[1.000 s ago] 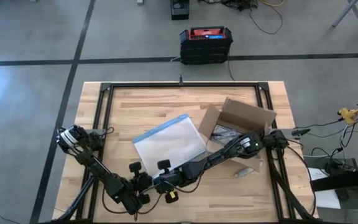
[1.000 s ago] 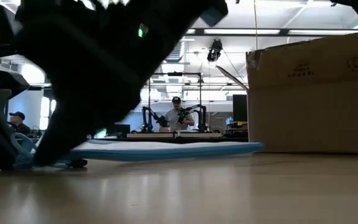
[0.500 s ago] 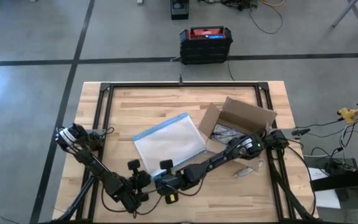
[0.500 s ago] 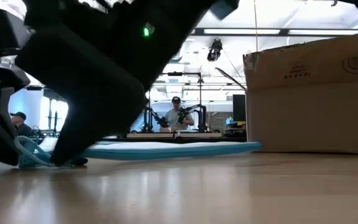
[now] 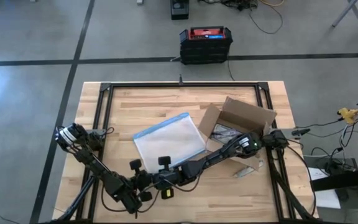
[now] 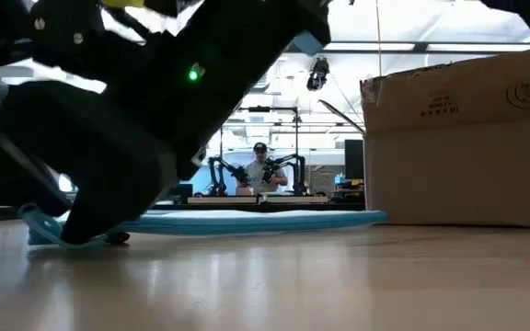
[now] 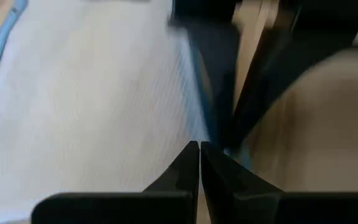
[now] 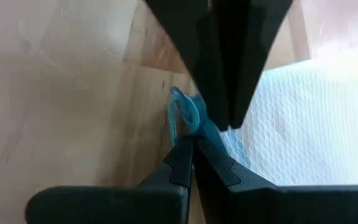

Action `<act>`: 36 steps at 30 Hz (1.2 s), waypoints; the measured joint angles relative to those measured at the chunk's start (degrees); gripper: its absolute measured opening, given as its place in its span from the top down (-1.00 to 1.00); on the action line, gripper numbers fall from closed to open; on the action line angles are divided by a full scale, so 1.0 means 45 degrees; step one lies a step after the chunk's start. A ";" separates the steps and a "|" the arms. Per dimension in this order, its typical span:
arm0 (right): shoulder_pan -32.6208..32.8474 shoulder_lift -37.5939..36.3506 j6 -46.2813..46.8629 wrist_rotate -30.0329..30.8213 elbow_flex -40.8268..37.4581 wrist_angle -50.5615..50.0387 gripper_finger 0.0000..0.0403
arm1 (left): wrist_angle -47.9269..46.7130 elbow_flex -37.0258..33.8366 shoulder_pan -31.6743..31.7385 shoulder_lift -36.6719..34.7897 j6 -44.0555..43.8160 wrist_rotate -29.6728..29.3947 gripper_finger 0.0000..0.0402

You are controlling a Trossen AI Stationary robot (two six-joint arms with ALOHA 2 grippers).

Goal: Pack items into zip bag
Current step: Open the blue transparent zip bag

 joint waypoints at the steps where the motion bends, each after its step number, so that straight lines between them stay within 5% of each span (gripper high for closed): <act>1: -0.0010 0.0038 0.0075 -0.0013 -0.0005 -0.0029 1.00 | 0.0188 -0.0094 0.0039 0.0070 0.0000 -0.0001 1.00; 36: 0.0492 -0.0754 0.2343 -0.0672 0.0204 -0.6536 1.00 | 0.0741 -0.1038 -0.0519 0.0238 -0.0465 0.0530 1.00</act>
